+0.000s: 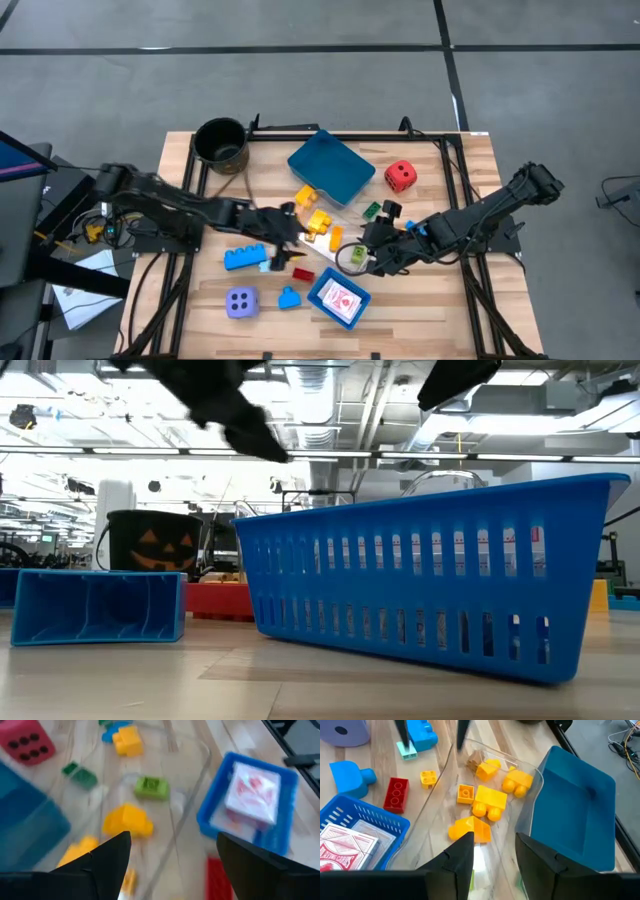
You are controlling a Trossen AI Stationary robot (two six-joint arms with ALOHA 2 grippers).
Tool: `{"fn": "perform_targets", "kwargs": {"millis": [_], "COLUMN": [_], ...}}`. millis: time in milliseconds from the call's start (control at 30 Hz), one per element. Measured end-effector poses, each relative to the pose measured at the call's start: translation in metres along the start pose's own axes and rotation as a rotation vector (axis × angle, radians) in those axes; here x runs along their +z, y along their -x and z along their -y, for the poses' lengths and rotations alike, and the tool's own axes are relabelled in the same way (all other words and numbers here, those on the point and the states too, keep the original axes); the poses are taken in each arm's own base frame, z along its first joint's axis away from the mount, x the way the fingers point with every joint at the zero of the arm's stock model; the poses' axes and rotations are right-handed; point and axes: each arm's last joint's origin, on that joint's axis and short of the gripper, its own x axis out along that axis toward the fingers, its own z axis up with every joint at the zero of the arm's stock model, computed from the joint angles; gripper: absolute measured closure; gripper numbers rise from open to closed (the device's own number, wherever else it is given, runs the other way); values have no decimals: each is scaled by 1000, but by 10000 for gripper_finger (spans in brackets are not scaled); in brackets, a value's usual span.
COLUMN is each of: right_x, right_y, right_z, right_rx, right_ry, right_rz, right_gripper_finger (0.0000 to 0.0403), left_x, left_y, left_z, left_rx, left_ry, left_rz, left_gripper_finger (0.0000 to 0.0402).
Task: Pick & Place Toys
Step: Put the brown game piece block into the transparent bin
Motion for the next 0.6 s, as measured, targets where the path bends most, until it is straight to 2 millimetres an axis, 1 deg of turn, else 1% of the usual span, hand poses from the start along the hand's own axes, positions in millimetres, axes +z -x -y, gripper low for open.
{"fn": "perform_targets", "kwargs": {"millis": [167, 300, 433, 600], "right_x": [1, 2, 3, 5], "right_y": [1, 0, 0, 0], "right_z": [0, 1, 1, 0], "right_rx": [3, -1, 2, 8], "right_ry": [-5, -11, -20, -33], "right_rz": [7, 7, 19, 36], "right_gripper_finger": [267, 267, 267, 267], "left_x": [-25, -47, -69, -86], "left_y": [37, 54, 57, 47], "left_z": [-5, -10, -17, -31], "left_rx": [25, 92, 242, 320], "left_ry": [51, 36, -2, -15], "left_rz": [30, 53, 63, 84], "left_gripper_finger": [110, 110, 110, 110]}}
